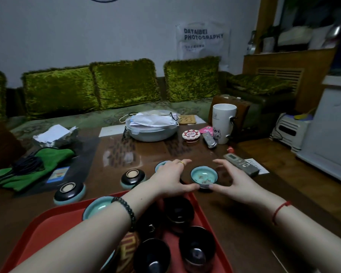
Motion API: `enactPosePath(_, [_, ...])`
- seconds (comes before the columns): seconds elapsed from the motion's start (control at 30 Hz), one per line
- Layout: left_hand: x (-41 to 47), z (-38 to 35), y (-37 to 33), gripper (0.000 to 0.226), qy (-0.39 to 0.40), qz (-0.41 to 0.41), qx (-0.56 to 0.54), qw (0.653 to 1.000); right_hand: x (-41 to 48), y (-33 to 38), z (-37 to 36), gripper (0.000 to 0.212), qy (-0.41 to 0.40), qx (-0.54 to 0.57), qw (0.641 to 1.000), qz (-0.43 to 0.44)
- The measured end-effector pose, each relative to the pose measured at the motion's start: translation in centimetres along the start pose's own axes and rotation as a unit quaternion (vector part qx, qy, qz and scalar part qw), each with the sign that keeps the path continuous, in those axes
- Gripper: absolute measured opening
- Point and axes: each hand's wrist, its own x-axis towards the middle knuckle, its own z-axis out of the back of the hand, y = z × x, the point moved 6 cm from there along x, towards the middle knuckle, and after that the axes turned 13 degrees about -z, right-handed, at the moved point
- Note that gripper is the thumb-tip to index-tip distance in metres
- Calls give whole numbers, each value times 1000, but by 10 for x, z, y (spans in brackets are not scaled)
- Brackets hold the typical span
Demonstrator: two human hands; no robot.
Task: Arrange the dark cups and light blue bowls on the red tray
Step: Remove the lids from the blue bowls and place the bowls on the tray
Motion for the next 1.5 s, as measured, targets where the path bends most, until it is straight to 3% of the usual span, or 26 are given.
enactPosePath(0.4, [64,-47,17,102,139,32,50,989,37,-38,-25,87,42,-39,998,-33])
enactPosePath(0.63, [68,-44,15,90,96,17,70,993,37,-36,-25,89,18,-16,999,-28])
enactPosePath(0.97, [31,4,-8,99,1,-46,-44,998,1,11,8,81,-40,85,995,40])
enactPosePath(1.2, [-36,44,-12,98,-73,-73,-119,988,-38,72,0,72,-16,163,982,96])
enactPosePath(1.5, [-133,75,-11,95,-123,-49,-183,974,-86,142,-33,64,47,212,961,169])
